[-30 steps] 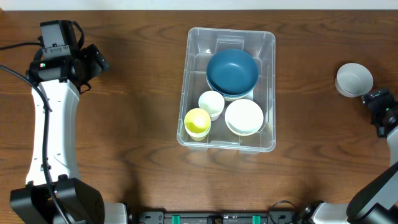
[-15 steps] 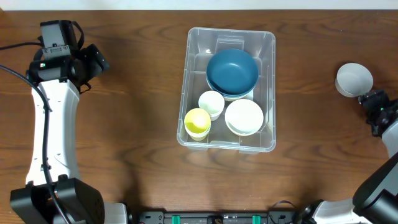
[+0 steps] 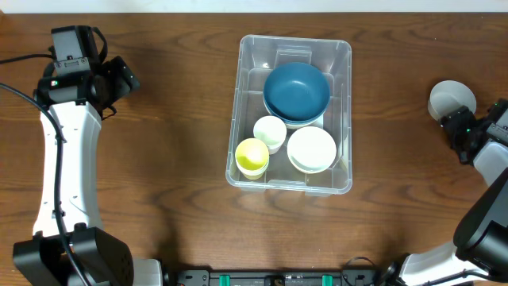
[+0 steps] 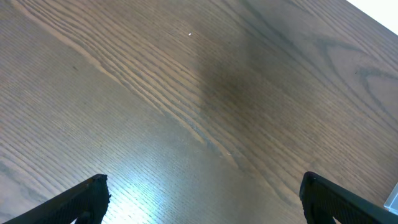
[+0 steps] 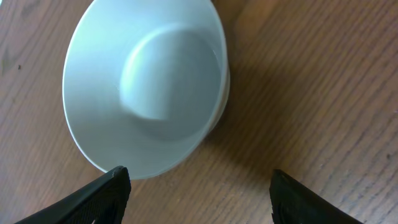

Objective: Pack container
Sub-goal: 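Move right gripper to the light blue bowl and grasp its rim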

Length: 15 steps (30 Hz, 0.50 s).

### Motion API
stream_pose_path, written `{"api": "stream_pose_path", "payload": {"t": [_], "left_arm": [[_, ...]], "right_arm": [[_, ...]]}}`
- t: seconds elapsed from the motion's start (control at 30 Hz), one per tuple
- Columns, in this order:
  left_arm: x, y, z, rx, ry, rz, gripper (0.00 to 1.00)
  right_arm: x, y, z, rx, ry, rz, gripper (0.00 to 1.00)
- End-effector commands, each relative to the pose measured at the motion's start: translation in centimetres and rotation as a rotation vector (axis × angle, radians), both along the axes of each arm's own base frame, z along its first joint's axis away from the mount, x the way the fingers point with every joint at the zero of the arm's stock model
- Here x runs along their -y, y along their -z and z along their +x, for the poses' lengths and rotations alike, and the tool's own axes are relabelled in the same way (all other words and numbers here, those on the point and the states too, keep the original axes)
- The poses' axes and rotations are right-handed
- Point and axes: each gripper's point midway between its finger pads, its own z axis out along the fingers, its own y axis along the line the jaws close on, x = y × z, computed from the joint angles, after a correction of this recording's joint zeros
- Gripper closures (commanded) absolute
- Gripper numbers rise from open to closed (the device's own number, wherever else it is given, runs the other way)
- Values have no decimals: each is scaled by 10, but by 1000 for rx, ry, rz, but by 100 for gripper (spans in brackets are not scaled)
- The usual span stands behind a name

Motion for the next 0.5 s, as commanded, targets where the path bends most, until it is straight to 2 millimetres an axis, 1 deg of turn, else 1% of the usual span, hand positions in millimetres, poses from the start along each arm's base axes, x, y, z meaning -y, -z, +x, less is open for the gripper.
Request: {"api": "stream_pose_path", "payload": {"t": [0.0,0.2,0.33,0.47], "left_arm": [[-3,-6,-1,12,-9,14,2],[-3,-6,-1,12,-9,14,2],[-3,-6,-1,12,-9,14,2],[-3,-6,-1,12,-9,14,2]], "right_arm": [[7,-9,8,4,32,-39,28],[17,-9,7,3,85,-61,29],[20,-6,6,3,111,-57,31],[20,0,8,-2,110,-55,39]]}}
